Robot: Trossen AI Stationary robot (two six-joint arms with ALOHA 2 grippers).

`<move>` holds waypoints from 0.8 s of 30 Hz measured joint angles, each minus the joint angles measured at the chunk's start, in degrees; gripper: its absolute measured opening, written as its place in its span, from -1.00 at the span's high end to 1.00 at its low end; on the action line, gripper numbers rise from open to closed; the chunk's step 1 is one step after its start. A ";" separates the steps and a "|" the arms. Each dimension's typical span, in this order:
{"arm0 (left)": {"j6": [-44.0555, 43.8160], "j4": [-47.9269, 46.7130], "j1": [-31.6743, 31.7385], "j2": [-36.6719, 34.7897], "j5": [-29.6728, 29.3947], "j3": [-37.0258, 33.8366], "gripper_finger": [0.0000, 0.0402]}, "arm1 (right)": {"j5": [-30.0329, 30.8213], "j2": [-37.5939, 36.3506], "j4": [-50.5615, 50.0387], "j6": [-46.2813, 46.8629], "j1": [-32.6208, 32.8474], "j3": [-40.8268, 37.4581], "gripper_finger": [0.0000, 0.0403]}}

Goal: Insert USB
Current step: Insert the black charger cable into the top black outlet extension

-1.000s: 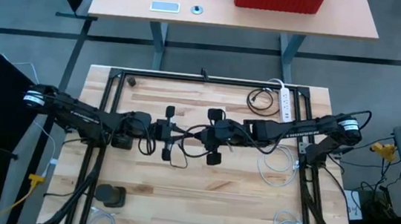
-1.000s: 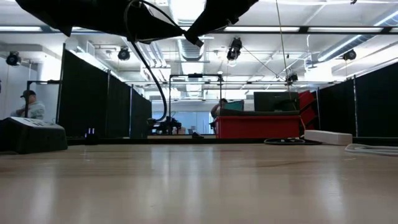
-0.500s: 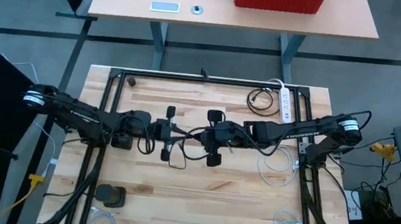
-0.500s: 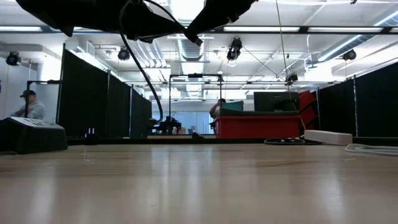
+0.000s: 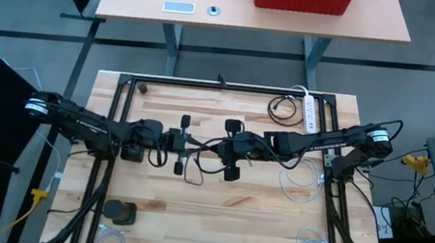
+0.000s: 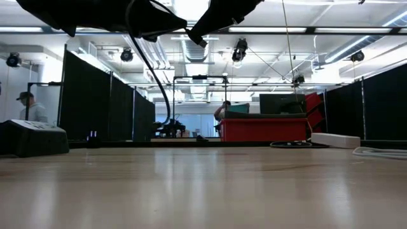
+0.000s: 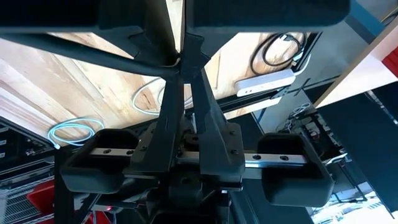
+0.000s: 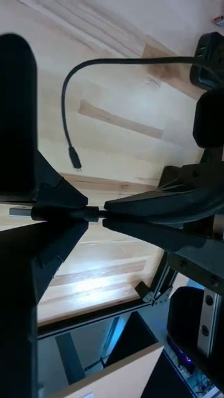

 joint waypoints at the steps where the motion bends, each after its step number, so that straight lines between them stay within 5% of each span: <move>1: 0.00 -0.02 0.00 0.00 -0.13 0.00 0.99 | -0.02 0.00 -0.05 0.27 0.00 0.00 0.91; 9: -0.79 -1.94 -0.07 -0.34 -2.92 0.04 0.99 | 0.53 -1.49 -2.23 -1.43 0.68 0.03 0.81; 18: 0.65 -10.07 -2.00 -7.19 2.89 0.07 1.00 | 0.57 -7.52 -11.00 2.14 2.74 -0.12 0.55; 24: -3.39 -18.29 -2.34 -10.88 2.86 0.07 1.00 | -0.13 -6.19 -3.84 1.88 2.35 -5.96 0.54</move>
